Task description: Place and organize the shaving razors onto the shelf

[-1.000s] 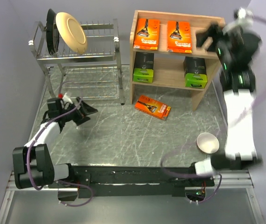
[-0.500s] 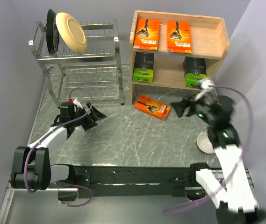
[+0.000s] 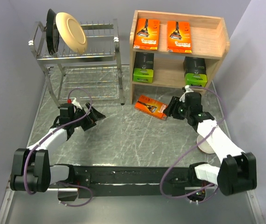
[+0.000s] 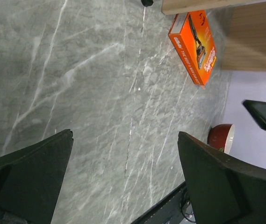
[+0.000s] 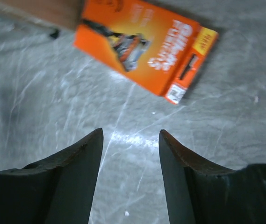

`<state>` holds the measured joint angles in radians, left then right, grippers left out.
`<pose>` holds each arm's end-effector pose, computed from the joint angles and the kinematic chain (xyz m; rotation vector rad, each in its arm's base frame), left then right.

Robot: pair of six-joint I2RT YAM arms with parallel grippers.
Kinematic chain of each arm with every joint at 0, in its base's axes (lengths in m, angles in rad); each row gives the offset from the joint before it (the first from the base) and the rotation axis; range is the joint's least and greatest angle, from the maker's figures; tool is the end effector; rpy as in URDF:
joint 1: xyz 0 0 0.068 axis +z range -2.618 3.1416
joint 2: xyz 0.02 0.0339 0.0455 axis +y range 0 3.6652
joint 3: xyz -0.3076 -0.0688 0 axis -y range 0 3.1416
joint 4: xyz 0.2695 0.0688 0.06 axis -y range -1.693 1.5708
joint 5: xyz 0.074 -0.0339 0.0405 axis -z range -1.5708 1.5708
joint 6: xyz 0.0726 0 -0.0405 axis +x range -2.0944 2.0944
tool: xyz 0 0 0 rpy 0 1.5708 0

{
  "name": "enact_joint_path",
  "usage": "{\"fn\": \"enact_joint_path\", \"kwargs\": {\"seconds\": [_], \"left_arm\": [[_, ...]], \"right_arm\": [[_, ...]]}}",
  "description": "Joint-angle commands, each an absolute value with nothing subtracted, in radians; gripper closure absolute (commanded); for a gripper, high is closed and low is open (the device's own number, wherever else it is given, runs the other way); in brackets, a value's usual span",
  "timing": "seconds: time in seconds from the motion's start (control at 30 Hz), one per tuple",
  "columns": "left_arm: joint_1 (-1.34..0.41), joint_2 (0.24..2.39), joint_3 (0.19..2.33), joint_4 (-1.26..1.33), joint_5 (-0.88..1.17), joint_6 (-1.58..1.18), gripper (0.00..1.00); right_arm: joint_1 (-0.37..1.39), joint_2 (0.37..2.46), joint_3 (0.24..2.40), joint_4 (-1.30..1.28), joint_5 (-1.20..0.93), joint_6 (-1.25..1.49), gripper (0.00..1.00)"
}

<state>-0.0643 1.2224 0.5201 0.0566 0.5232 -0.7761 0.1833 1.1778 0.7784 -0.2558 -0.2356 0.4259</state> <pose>0.2659 -0.0535 0.1920 -0.5126 2.2586 -1.0281 0.2806 0.0692 0.2600 0.1431 2.2665 0.5910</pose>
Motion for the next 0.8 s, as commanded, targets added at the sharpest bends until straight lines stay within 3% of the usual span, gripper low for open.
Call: {"fn": "enact_joint_path", "kwargs": {"seconds": [0.0,0.23,0.43,0.77], "left_arm": [[-0.064,1.255,0.502,0.132,0.555,-0.756,0.01],[-0.064,1.290,0.477,0.169,0.549,-0.767,0.01],[-0.064,1.310,0.488,0.164,0.546,-0.746,0.01],[-0.064,1.350,0.491,0.170,0.552,-0.732,0.00]], "right_arm": [[0.186,1.253,0.750,-0.161,-0.091,0.575,0.43],[0.173,1.425,0.741,-0.132,-0.061,0.710,0.52],[0.123,1.592,0.772,-0.094,-0.178,0.799,0.64],[0.106,1.686,0.741,0.153,-0.323,0.896,0.59]]}}
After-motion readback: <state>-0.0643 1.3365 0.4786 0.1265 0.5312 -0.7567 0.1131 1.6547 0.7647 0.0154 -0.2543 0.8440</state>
